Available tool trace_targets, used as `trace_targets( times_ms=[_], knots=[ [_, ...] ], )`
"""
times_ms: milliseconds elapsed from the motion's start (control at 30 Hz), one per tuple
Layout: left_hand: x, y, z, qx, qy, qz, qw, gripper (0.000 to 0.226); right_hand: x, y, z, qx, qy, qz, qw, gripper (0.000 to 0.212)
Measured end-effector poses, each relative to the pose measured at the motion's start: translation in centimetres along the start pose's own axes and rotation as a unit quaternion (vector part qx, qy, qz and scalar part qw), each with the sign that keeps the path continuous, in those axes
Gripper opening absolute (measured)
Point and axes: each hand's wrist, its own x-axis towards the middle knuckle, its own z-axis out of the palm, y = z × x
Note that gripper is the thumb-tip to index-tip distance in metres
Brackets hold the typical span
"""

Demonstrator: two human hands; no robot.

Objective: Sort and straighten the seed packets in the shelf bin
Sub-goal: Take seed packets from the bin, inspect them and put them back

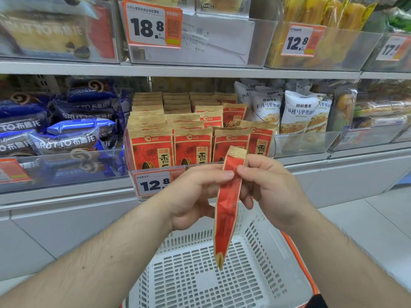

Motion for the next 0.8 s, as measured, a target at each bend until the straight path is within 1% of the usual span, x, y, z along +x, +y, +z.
trace_targets(
  times_ms=[133,267,333,400,467,500,567,633,667,733,767,800],
  knots=[
    [0.0,-0.1,-0.3,-0.026,-0.031,-0.012,0.999,0.028,-0.1,-0.1,-0.2,0.012,-0.015,0.005,1.000,0.028],
    [0.1,-0.1,-0.2,-0.036,-0.031,-0.020,0.999,0.034,-0.1,0.0,-0.3,0.021,-0.017,0.001,1.000,0.042],
    [0.2,-0.1,-0.2,-0.040,-0.023,-0.023,0.999,0.034,-0.1,0.0,-0.4,0.021,-0.015,-0.002,1.000,0.043],
    [0.1,0.0,0.0,-0.027,-0.005,-0.019,0.999,0.027,-0.1,0.0,-0.4,0.014,-0.009,-0.008,1.000,0.036],
    [0.0,0.4,0.3,-0.017,0.038,-0.003,0.999,0.013,-0.2,-0.1,-0.6,-0.020,-0.002,-0.030,0.999,0.023],
    [-0.2,0.7,0.4,-0.024,0.067,0.007,0.997,0.010,-0.2,-0.2,-0.7,-0.050,-0.008,-0.043,0.998,0.024],
    [-0.3,1.4,0.6,-0.049,0.114,0.028,0.992,0.018,-0.5,-0.5,-1.1,-0.125,-0.042,-0.054,0.990,0.035],
    [-0.4,2.0,0.7,-0.065,0.144,0.046,0.986,0.024,-0.8,-0.6,-1.4,-0.206,-0.089,-0.035,0.974,0.043],
    [-0.4,2.1,0.7,-0.068,0.155,0.052,0.984,0.021,-0.9,-0.6,-1.4,-0.244,-0.110,-0.020,0.963,0.042],
    [-0.4,2.3,0.6,-0.075,0.177,0.056,0.980,0.013,-1.0,-0.7,-1.2,-0.297,-0.140,0.002,0.945,0.031],
    [-0.4,2.3,0.5,-0.077,0.185,0.054,0.978,0.014,-1.0,-0.7,-1.1,-0.305,-0.149,0.010,0.941,0.025],
    [-0.3,2.3,0.5,-0.077,0.189,0.052,0.977,0.017,-1.0,-0.7,-1.1,-0.306,-0.156,0.016,0.939,0.025]
  ],
)
